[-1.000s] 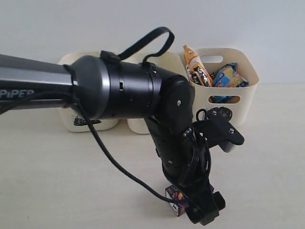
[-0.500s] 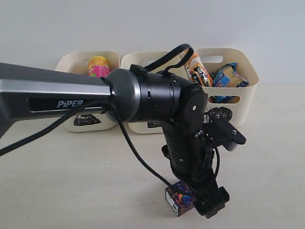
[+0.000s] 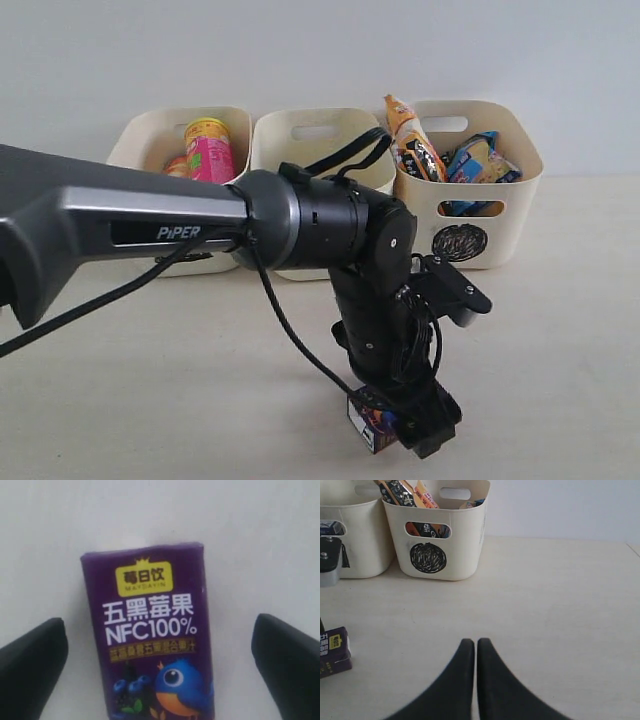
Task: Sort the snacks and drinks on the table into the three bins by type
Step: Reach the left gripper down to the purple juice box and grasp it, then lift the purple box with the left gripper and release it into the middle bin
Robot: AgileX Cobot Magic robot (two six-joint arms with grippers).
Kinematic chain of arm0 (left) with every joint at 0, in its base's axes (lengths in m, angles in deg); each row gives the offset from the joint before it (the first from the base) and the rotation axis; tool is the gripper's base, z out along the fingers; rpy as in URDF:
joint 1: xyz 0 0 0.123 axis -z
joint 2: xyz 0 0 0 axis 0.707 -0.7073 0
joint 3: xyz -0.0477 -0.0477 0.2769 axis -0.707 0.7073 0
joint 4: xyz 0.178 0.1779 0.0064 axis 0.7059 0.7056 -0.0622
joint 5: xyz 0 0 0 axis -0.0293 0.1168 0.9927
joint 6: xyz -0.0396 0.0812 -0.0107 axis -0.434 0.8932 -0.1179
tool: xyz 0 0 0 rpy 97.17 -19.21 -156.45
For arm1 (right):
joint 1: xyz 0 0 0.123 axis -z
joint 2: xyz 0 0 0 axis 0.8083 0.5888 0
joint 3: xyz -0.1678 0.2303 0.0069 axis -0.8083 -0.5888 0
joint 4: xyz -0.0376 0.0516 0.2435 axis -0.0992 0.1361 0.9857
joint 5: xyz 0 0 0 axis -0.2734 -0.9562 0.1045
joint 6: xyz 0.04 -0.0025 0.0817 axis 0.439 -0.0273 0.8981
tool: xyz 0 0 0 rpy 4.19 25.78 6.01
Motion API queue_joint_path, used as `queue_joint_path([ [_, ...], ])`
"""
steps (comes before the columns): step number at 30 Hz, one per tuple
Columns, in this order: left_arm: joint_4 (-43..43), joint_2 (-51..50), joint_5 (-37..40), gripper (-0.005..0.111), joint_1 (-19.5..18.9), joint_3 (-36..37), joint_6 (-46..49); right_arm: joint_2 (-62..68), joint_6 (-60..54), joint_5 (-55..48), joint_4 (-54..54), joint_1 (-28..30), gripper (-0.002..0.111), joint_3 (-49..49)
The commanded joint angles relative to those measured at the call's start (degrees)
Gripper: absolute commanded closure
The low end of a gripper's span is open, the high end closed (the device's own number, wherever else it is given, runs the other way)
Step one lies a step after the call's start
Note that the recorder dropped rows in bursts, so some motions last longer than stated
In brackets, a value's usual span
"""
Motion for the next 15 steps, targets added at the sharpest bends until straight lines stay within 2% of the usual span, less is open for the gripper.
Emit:
queue_joint_path([
  [1, -0.69, -0.15, -0.80, 0.045, 0.05, -0.27, 0.62, -0.27, -0.21, 0.49, -0.15, 0.10, 0.109, -0.29],
  [2, -0.49, -0.15, -0.80, 0.059, 0.05, -0.27, 0.62, -0.27, -0.21, 0.49, -0.15, 0.10, 0.109, -0.29],
  [3, -0.21, -0.15, -0.80, 0.094, 0.05, -0.27, 1.56, -0.27, -0.21, 0.49, -0.15, 0.10, 0.109, -0.29],
  [4, -0.08, -0.15, -0.80, 0.101, 0.05, -0.27, 2.85, -0.27, -0.31, 0.49, -0.15, 0.10, 0.109, -0.29],
  [9, 0.80, 1.75, -0.80, 0.102, 0.05, -0.27, 2.95, -0.27, -0.16, 0.49, -0.15, 0.10, 0.109, -0.29],
  [15, 2.78, 10.64, 1.38, 0.102, -1.70, -0.27, 2.95, -0.27, -0.25, 0.49, -0.15, 0.10, 0.109, -0.29],
])
